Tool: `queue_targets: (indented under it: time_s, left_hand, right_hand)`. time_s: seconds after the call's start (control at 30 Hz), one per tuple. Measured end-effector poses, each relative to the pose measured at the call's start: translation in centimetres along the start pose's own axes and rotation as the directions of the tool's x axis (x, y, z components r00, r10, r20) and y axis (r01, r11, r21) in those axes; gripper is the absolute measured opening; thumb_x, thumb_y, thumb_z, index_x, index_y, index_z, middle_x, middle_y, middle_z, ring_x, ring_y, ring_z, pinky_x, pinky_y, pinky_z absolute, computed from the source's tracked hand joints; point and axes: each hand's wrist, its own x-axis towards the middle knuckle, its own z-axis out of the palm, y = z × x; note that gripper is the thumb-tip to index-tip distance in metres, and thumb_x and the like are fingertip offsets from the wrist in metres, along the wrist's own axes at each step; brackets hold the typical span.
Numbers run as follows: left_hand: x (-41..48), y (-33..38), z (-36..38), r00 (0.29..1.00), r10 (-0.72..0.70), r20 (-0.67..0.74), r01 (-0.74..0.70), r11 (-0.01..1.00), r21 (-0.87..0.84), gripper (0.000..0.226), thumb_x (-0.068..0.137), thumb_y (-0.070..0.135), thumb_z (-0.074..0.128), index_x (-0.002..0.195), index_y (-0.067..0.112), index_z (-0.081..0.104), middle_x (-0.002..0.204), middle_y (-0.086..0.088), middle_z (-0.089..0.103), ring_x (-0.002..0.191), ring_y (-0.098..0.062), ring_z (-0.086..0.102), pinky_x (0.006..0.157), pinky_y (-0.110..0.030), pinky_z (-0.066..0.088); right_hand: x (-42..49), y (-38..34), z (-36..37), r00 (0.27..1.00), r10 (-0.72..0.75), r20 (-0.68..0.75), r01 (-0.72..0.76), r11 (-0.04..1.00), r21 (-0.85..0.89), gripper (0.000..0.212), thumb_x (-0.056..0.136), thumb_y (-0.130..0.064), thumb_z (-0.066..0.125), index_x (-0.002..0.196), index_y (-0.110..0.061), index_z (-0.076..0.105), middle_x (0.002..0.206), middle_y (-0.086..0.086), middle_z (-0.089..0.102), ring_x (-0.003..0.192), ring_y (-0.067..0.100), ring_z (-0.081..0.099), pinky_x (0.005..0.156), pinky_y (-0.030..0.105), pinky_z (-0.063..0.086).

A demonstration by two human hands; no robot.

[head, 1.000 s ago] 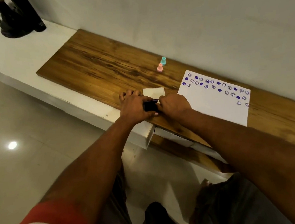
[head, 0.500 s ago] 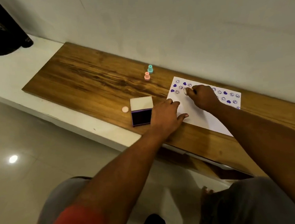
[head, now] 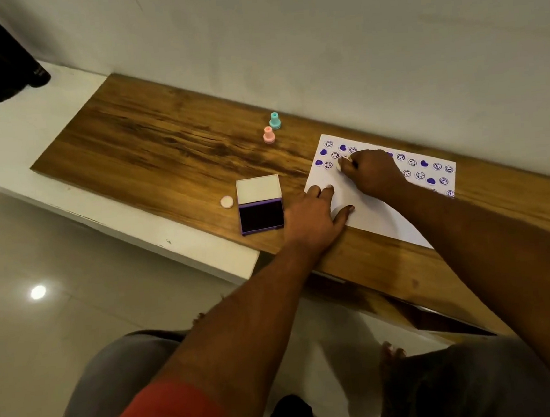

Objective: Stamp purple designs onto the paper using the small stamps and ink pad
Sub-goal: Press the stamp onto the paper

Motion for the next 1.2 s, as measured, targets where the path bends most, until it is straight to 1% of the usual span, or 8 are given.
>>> queue_targets:
  time_s: [0.13, 0.27, 0.37, 0.5, 0.57, 0.67, 0.9, 1.2]
  left_hand:
    - [0.0, 0.1, 0.0, 1.000, 0.006, -0.013, -0.006, 1.000, -0.012, 0.071, 0.096, 0.074, 0.042, 0.140, 0.020, 0.060, 0.124, -0.007, 0.069, 0.106, -0.026, 0.067, 0.076, -0.037, 0.056]
    - [0.0, 0.0, 0.1, 1.000, 0.003, -0.027, -0.004, 1.000, -0.024, 0.071, 0.095, 0.074, 0.044, 0.139, 0.021, 0.061, 0.124, -0.006, 0.069, 0.107, -0.025, 0.068, 0.076, -0.036, 0.056]
    - [-0.1, 0.1, 0.2, 0.998, 0.001, -0.065, -0.002, 1.000, -0.012, 0.069, 0.094, 0.074, 0.046, 0.137, 0.022, 0.063, 0.120, -0.004, 0.072, 0.103, -0.024, 0.070, 0.074, -0.037, 0.058]
    - [-0.1, 0.1, 0.5, 0.998, 0.002, -0.062, -0.003, 1.000, -0.017, 0.071, 0.094, 0.075, 0.044, 0.137, 0.022, 0.062, 0.122, -0.005, 0.071, 0.105, -0.025, 0.070, 0.076, -0.040, 0.060]
    - [-0.1, 0.1, 0.4, 0.998, 0.010, -0.062, -0.010, 1.000, -0.012, 0.070, 0.094, 0.075, 0.044, 0.136, 0.021, 0.062, 0.120, -0.005, 0.071, 0.103, -0.024, 0.070, 0.074, -0.038, 0.059]
    - [0.0, 0.0, 0.3, 0.998, 0.026, -0.051, -0.027, 0.999, -0.019, 0.069, 0.095, 0.074, 0.044, 0.133, 0.020, 0.064, 0.116, -0.005, 0.070, 0.098, -0.023, 0.069, 0.070, -0.034, 0.055]
    - [-0.2, 0.4, -0.1, 1.000, 0.010, 0.027, -0.009, 0.998, -0.056, 0.074, 0.097, 0.074, 0.039, 0.144, 0.019, 0.055, 0.130, -0.007, 0.066, 0.113, -0.025, 0.065, 0.082, -0.038, 0.055]
    - [-0.5, 0.4, 0.1, 1.000, 0.010, 0.003, -0.010, 0.999, -0.044, 0.067, 0.097, 0.071, 0.044, 0.137, 0.018, 0.058, 0.124, -0.008, 0.067, 0.105, -0.025, 0.067, 0.074, -0.036, 0.056]
  right_hand:
    - [0.0, -0.1, 0.0, 1.000, 0.015, 0.003, -0.015, 1.000, 0.003, 0.050, 0.105, -0.049, 0.042, 0.069, -0.015, 0.052, 0.060, -0.001, 0.045, 0.067, 0.022, 0.050, 0.055, 0.027, 0.024]
    - [0.1, -0.4, -0.6, 1.000, 0.001, 0.003, -0.001, 0.999, -0.049, 0.045, 0.106, -0.046, 0.043, 0.080, -0.012, 0.056, 0.069, 0.006, 0.053, 0.077, 0.029, 0.057, 0.068, 0.031, 0.032]
    - [0.8, -1.6, -2.8, 0.967, -0.109, -0.231, 0.083, 0.989, -0.120, 0.049, 0.104, -0.045, 0.044, 0.077, -0.008, 0.064, 0.073, 0.020, 0.063, 0.077, 0.042, 0.063, 0.063, 0.035, 0.038]
    - [2.2, -4.0, -6.2, 0.808, -0.176, -0.563, 0.080, 0.979, -0.190, 0.049, 0.100, -0.051, 0.041, 0.078, -0.013, 0.063, 0.067, 0.012, 0.067, 0.065, 0.039, 0.063, 0.057, 0.031, 0.031]
    - [1.5, -4.1, -4.2, 0.879, -0.159, -0.449, 0.058, 0.971, -0.231, 0.048, 0.101, -0.048, 0.040, 0.087, -0.012, 0.068, 0.078, 0.016, 0.070, 0.074, 0.040, 0.066, 0.059, 0.034, 0.038]
    - [-0.3, -2.8, 0.7, 0.994, 0.018, -0.104, -0.049, 0.952, -0.301, 0.046, 0.104, -0.042, 0.040, 0.112, -0.007, 0.069, 0.107, 0.021, 0.070, 0.101, 0.040, 0.066, 0.076, 0.038, 0.048]
    - [0.5, -2.6, 0.5, 0.998, 0.050, -0.025, -0.055, 0.916, -0.398, 0.049, 0.106, -0.045, 0.038, 0.120, -0.009, 0.068, 0.115, 0.018, 0.069, 0.105, 0.036, 0.066, 0.075, 0.037, 0.046]
    - [0.1, -2.3, 0.4, 1.000, 0.022, 0.007, -0.017, 0.921, -0.389, 0.050, 0.106, -0.046, 0.036, 0.120, -0.009, 0.067, 0.115, 0.017, 0.069, 0.104, 0.035, 0.065, 0.077, 0.038, 0.048]
